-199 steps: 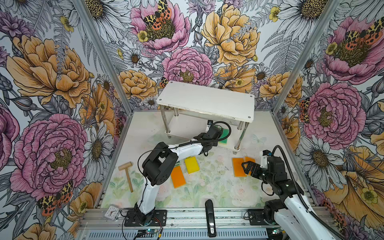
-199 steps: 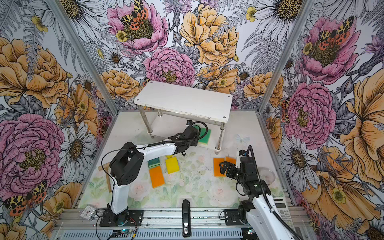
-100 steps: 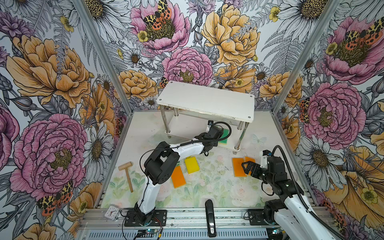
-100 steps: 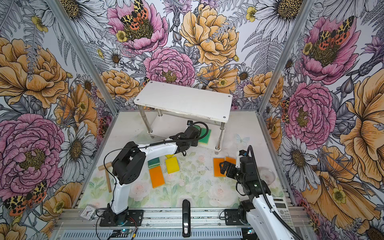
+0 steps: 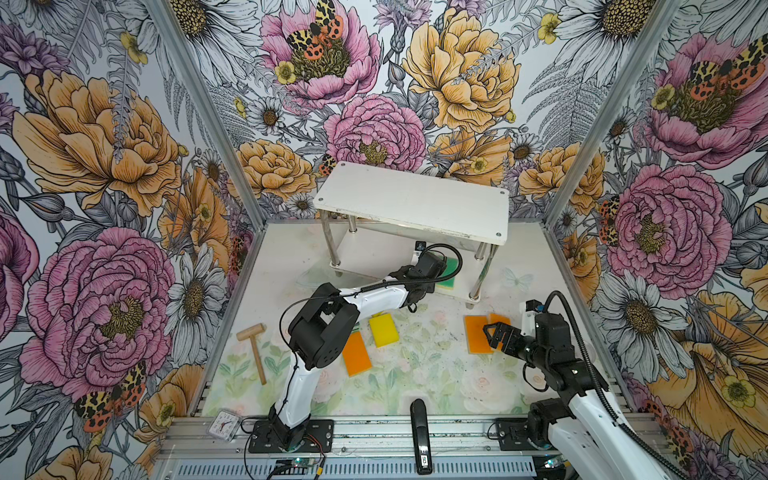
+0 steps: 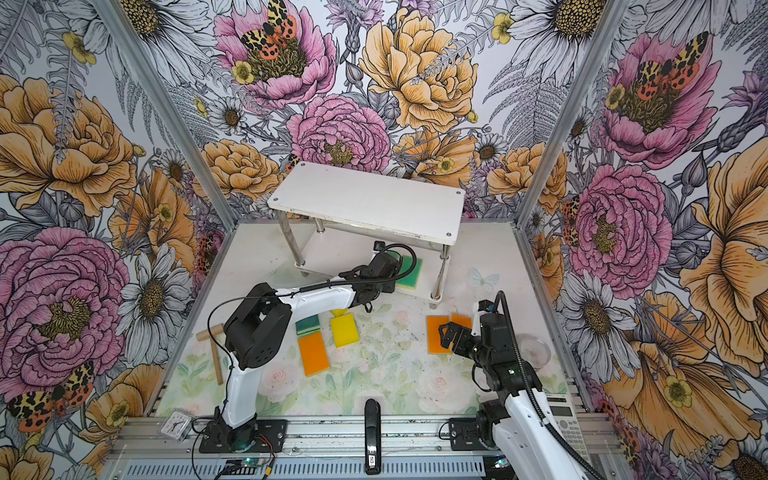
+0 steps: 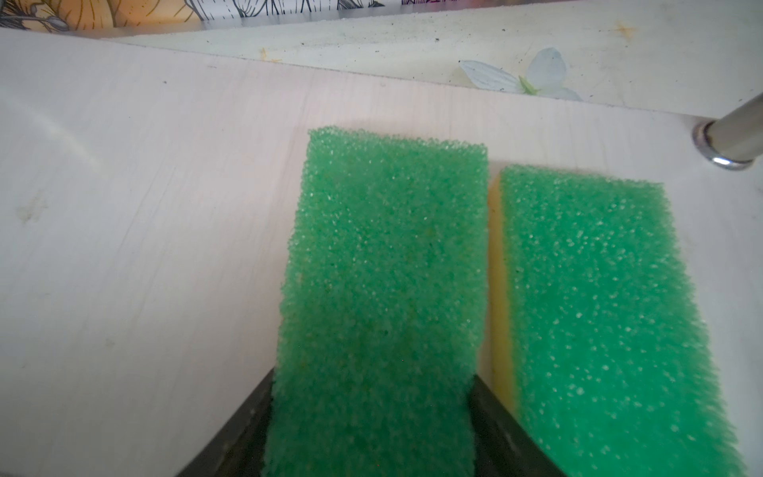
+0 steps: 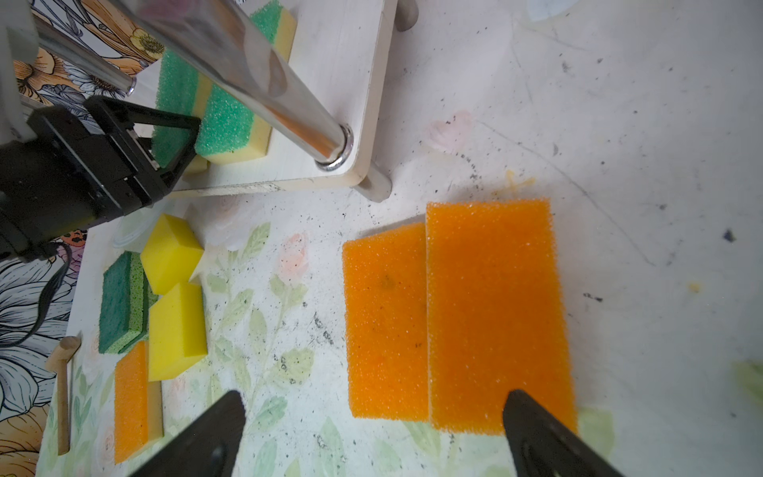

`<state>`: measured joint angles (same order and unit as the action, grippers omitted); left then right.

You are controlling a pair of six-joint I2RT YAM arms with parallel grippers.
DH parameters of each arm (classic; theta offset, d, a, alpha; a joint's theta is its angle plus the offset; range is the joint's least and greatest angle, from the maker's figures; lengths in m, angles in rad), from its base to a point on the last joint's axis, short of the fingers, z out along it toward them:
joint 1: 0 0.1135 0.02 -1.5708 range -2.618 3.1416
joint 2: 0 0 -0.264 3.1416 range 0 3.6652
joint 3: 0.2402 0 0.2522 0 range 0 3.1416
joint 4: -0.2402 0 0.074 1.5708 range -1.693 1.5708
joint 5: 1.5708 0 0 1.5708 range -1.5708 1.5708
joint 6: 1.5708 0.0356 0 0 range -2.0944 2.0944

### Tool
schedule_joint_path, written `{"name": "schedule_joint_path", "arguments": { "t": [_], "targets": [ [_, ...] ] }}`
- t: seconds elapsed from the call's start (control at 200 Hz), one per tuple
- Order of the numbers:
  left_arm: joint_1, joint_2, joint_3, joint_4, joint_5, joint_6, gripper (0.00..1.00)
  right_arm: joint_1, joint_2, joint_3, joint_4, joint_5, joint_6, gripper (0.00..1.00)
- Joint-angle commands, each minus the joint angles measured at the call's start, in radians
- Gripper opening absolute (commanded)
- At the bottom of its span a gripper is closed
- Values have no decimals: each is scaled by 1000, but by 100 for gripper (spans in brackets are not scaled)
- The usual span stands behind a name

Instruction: Place and organize the cleaning sponges onto the shelf

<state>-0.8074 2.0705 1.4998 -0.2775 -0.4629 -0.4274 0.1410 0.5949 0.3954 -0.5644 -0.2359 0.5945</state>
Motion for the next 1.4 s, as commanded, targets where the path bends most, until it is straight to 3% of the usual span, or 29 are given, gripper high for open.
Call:
{"name": "schedule_joint_path", "arguments": {
  "t": [0.0, 1.396],
  "targets": [
    [0, -16, 12, -21, -32, -19, 65, 5, -13, 1, 21, 6, 4, 100],
    [-3, -4, 52, -29, -17, 36, 69, 6, -3, 5, 21, 7, -3, 100]
  ]
}}
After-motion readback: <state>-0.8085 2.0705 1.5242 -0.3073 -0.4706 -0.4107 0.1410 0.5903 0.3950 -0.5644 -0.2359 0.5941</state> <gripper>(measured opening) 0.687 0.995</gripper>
